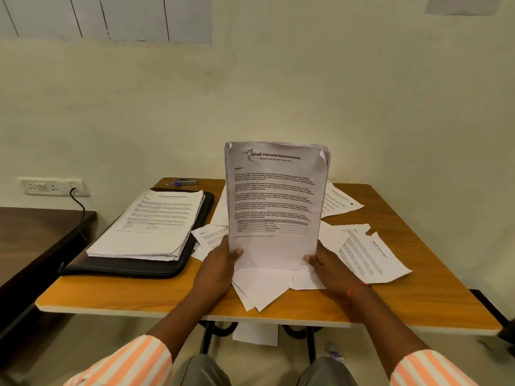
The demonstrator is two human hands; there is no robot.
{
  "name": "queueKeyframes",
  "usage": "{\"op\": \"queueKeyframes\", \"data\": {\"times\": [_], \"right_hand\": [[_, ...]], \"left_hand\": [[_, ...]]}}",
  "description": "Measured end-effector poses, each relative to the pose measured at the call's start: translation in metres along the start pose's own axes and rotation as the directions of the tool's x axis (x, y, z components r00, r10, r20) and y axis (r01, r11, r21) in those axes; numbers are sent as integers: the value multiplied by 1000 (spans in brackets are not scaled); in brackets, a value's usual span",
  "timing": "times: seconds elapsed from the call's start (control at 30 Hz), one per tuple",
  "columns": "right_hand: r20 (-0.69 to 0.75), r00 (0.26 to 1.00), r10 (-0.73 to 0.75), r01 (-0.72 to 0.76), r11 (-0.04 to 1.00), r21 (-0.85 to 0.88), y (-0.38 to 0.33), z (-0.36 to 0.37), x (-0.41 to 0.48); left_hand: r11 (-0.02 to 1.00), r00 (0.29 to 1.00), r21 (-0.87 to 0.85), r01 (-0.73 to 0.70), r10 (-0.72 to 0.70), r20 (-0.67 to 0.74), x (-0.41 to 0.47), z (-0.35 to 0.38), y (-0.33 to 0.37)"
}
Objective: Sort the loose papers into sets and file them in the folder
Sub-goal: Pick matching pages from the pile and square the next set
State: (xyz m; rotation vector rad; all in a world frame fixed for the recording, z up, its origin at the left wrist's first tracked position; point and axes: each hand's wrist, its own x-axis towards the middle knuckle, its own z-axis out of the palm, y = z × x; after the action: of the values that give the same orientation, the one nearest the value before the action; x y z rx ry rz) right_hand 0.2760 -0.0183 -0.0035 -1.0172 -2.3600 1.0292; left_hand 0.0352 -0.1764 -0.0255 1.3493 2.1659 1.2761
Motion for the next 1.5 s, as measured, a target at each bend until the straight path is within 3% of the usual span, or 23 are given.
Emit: {"op": "queueKeyframes", "data": {"times": [0.27,0.47,0.57,0.73,0.93,0.97,1.03,1.13,1.33,1.43,1.5], "right_hand": [[78,993,86,-78,992,-96,5,-1,13],[132,990,41,-37,999,-35,-6,-20,4],[194,981,26,-30,999,18,-10,-35,-1],[272,961,48,-132,945,299,-12,-45,-6],[341,937,76,-171,950,260,-12,-44,-10],[348,934,78,-172,953,250,-11,-43,-11],[360,931,66,-159,958,237,-10,-38,-13],[385,921,51,-154,958,241,-13,-32,-19],[381,924,-13,-109,949,297,-18,-23,-29],[303,953,-31,-29,981,194,-21,-28,-27],[239,967,-91,25,964,267,-29,-34,-21]], "left_hand": [[989,996,145,33,-44,71,5,-3,-5],[996,980,28,79,-83,178,7,-24,18],[991,927,-77,109,-73,368,1,-50,39],[969,818,-153,193,-73,570,-3,-79,48],[935,714,-78,345,-207,669,-2,-92,53],[929,723,-54,366,-247,646,2,-94,57],[912,817,-104,396,-298,493,16,-94,66],[836,913,-372,403,-339,227,50,-88,75],[715,930,-633,296,-367,20,87,-73,84],[772,946,-616,155,-297,-134,86,-68,91],[848,947,-529,33,-195,-254,82,-70,101]]}}
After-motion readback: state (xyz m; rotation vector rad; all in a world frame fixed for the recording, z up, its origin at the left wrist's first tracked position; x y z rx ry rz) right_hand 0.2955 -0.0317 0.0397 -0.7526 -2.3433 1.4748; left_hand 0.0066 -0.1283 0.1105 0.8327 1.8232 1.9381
